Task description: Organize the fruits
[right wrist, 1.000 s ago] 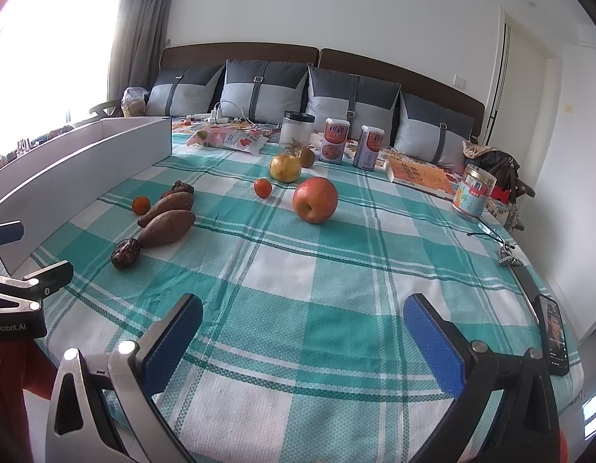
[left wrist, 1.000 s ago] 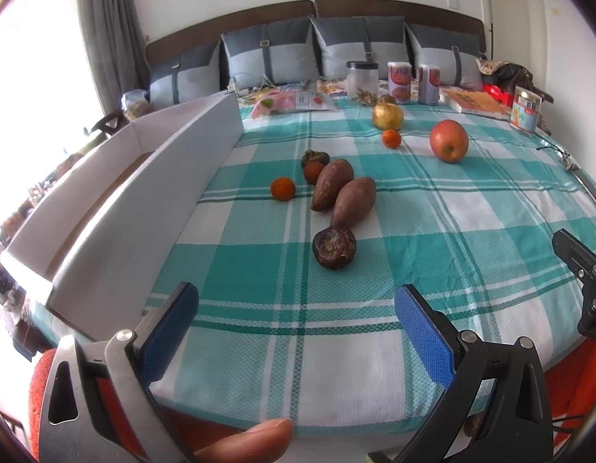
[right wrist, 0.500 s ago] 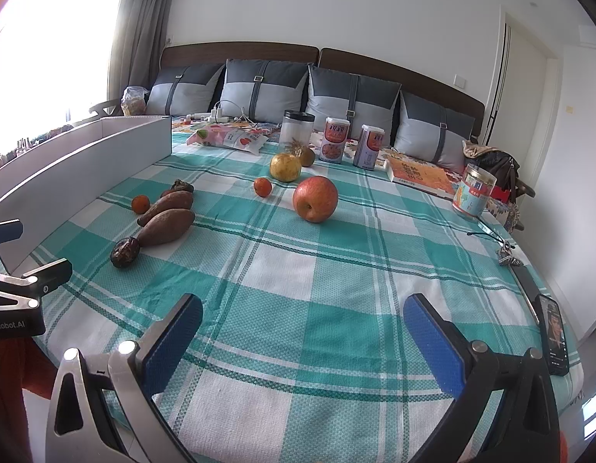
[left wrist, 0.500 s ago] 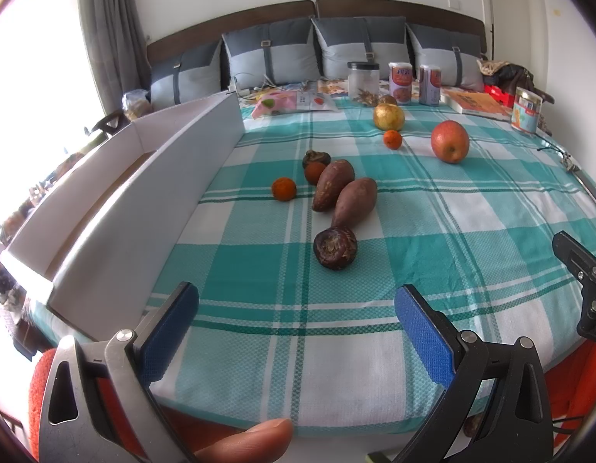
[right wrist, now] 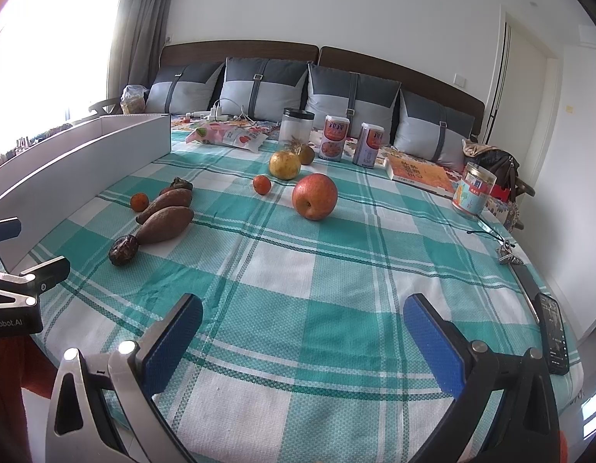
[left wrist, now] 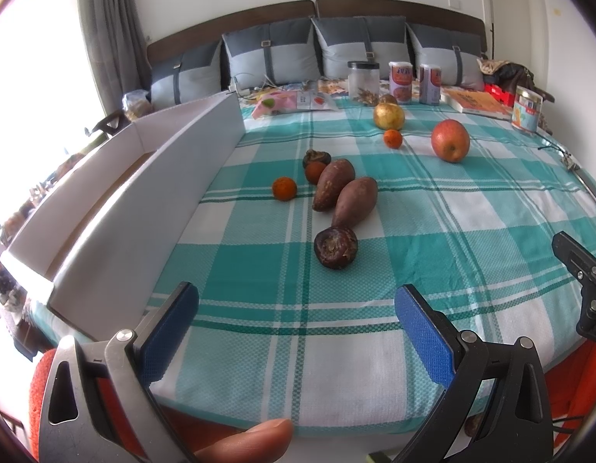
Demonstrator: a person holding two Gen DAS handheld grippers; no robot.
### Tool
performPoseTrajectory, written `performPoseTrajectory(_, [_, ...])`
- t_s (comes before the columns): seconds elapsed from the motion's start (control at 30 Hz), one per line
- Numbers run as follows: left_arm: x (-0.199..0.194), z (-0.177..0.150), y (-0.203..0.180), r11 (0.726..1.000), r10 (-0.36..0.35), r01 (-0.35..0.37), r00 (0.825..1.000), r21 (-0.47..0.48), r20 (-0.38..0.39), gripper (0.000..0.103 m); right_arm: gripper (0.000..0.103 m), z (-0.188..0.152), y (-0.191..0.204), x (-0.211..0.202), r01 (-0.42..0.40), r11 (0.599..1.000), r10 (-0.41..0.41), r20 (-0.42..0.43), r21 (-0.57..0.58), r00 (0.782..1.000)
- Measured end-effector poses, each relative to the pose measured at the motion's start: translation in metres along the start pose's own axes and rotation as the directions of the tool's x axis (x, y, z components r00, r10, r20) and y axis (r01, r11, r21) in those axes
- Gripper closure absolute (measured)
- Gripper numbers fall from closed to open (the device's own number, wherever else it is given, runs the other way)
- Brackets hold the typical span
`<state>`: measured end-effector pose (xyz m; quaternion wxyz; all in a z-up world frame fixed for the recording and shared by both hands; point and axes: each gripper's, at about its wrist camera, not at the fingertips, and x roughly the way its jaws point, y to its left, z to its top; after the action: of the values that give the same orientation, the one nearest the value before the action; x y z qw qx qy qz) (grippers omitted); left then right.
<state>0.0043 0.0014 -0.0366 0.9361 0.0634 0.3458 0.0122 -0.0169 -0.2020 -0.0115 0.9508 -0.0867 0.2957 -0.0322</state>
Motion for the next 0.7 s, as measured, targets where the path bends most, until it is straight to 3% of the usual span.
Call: performPoseTrajectory(0.7, [0.0005, -0.0005, 0.0, 1.0, 0.0, 0.0, 1.0, 0.001, -0.001, 0.001, 0.0, -0.0048, -0.0005, 0.0013, -0.002, 1.0, 0.002, -0.009, 0.001, 1.0])
